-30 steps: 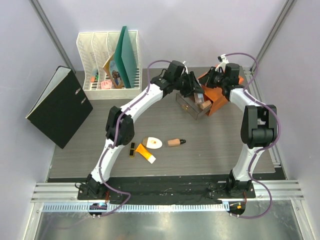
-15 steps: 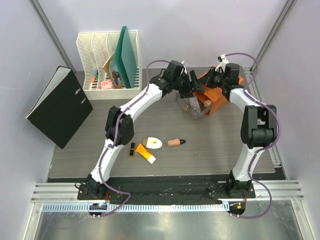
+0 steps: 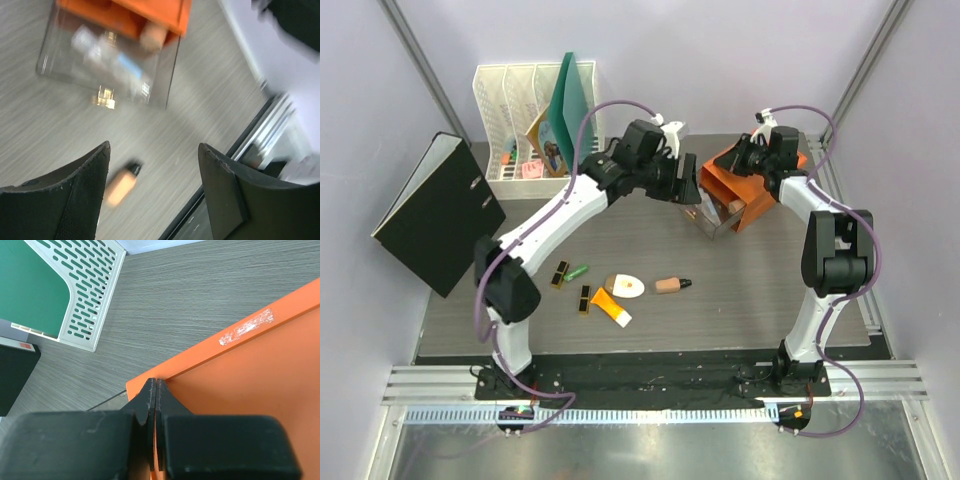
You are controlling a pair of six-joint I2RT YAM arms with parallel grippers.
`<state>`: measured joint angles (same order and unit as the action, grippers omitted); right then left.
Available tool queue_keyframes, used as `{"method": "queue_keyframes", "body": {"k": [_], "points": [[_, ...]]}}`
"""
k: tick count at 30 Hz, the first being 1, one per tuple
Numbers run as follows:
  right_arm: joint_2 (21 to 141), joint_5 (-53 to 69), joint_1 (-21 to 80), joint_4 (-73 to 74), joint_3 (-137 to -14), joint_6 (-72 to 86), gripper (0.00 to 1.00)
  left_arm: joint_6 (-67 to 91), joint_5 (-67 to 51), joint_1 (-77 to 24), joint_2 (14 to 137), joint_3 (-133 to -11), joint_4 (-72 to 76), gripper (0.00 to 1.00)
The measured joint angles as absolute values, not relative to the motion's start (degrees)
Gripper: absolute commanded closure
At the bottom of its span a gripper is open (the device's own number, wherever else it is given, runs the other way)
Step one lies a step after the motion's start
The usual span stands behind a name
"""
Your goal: Organize the makeup
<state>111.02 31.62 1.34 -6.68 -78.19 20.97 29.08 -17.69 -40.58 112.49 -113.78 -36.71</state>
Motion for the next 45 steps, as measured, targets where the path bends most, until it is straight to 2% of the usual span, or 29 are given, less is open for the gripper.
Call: {"method": "queue_keyframes", "body": {"k": [5,10,22,25,28,29,34,35,37,38,40,41,43,45], "points": [[111.4,31.7,1.3,-6.1,-78.7,20.9,0.99,18.7,-12.1,-45.5,102.8,-101.7,-41.1,0.25],[111.4,31.7,1.3,-5.7,-78.9,20.9,0.99,12.9,-7.1,-51.0,106.0,-93.7,-45.6,0.24],[111.4,31.7,1.3,-5.6,-78.9,20.9,0.99,7.3,-5.2,-52.0,120.6,-96.7,-48.2,0.28],[111.4,31.7,1.3,-5.5,-79.0,20.9,0.99,7.0,-6.3,-52.0,121.0,-96.7,-48.2,0.34],[111.4,31.7,1.3,-5.5,-79.0,20.9,0.99,7.0,-7.1,-52.1,121.0,-96.4,-47.9,0.43],[111.4,31.7,1.3,-5.4,-79.0,20.9,0.99,7.1,-7.8,-52.1,121.0,-96.2,-47.6,0.49],[111.7,31.8,1.3,-5.0,-79.4,20.9,0.99,7.3,-9.8,-52.4,120.6,-95.0,-46.3,0.64],[111.7,31.9,1.3,-4.9,-79.5,20.9,0.99,7.5,-9.8,-52.5,120.5,-95.0,-46.1,0.70],[111.8,31.9,1.3,-4.8,-79.6,20.9,0.99,7.4,-9.6,-52.5,120.3,-94.9,-45.9,0.73],[111.8,31.9,1.3,-4.7,-79.6,20.9,0.99,7.2,-9.6,-52.5,120.1,-94.9,-46.0,0.72],[111.8,31.9,1.3,-4.6,-79.7,20.9,0.99,7.3,-9.9,-52.3,120.0,-94.9,-46.1,0.62],[111.8,31.9,1.3,-4.5,-79.7,20.9,0.99,7.3,-9.9,-52.2,120.0,-94.9,-46.1,0.47],[111.8,31.9,1.3,-4.5,-79.7,20.9,0.99,7.1,-9.5,-52.4,120.0,-94.9,-46.2,0.42],[111.8,31.9,1.3,-4.5,-79.7,20.9,0.99,7.0,-8.7,-52.6,120.2,-94.2,-46.9,0.41]]}}
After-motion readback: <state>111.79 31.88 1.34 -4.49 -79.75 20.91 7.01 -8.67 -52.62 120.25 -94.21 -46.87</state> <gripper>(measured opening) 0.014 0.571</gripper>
